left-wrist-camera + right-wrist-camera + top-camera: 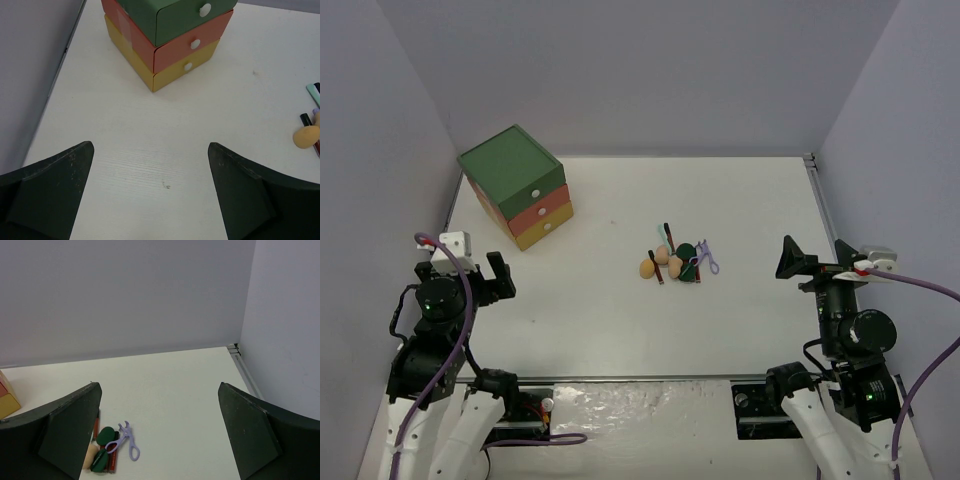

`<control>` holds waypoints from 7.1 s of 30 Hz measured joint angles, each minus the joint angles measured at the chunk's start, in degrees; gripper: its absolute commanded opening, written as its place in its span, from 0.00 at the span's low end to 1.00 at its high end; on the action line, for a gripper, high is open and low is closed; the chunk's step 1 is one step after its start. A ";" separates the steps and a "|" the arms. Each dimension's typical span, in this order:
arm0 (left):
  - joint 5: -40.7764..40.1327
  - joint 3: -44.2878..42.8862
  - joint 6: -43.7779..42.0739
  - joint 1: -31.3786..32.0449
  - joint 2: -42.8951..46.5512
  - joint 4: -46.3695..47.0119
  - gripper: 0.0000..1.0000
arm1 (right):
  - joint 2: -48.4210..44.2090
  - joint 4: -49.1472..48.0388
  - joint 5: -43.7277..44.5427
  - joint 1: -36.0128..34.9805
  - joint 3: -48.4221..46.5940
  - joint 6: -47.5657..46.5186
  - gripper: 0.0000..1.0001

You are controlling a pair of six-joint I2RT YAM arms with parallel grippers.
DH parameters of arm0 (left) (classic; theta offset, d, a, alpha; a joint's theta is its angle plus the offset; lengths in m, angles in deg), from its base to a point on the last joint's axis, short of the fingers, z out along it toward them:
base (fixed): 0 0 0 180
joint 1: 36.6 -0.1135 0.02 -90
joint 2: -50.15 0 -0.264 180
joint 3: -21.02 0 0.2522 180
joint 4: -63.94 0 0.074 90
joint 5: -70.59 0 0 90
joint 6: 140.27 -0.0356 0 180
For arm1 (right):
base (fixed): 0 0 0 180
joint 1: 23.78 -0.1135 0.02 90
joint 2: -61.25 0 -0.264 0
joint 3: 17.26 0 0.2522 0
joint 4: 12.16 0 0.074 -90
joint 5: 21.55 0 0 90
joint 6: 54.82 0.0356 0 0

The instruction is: Organize the makeup

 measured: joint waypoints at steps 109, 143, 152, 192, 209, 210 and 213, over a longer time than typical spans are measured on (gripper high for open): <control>-26.40 -44.59 33.54 8.50 -77.50 -0.20 0.15 | -7.32 -3.93 3.61 -2.73 8.17 6.60 1.00; -25.04 -35.88 39.20 14.86 -69.80 -1.77 0.04 | -8.82 -5.58 2.99 -2.95 9.17 6.62 1.00; -25.32 -33.92 41.95 18.98 -67.57 -3.81 0.10 | -9.49 -5.62 2.99 -2.95 9.25 6.62 1.00; 13.54 -55.83 -10.21 6.71 -76.09 -7.24 0.77 | -10.29 -5.62 0.61 -3.39 9.42 6.53 1.00; 26.32 -60.31 -11.36 6.54 -77.26 -12.68 0.77 | -10.29 -5.62 0.59 -3.39 9.42 6.40 1.00; 26.84 -60.55 -11.33 6.54 -77.24 -12.90 0.77 | -10.29 -5.62 0.59 -3.39 9.42 6.40 1.00; 28.03 -61.04 -11.16 6.54 -77.24 -13.61 0.77 | -10.29 -5.63 0.59 -3.39 9.42 6.40 1.00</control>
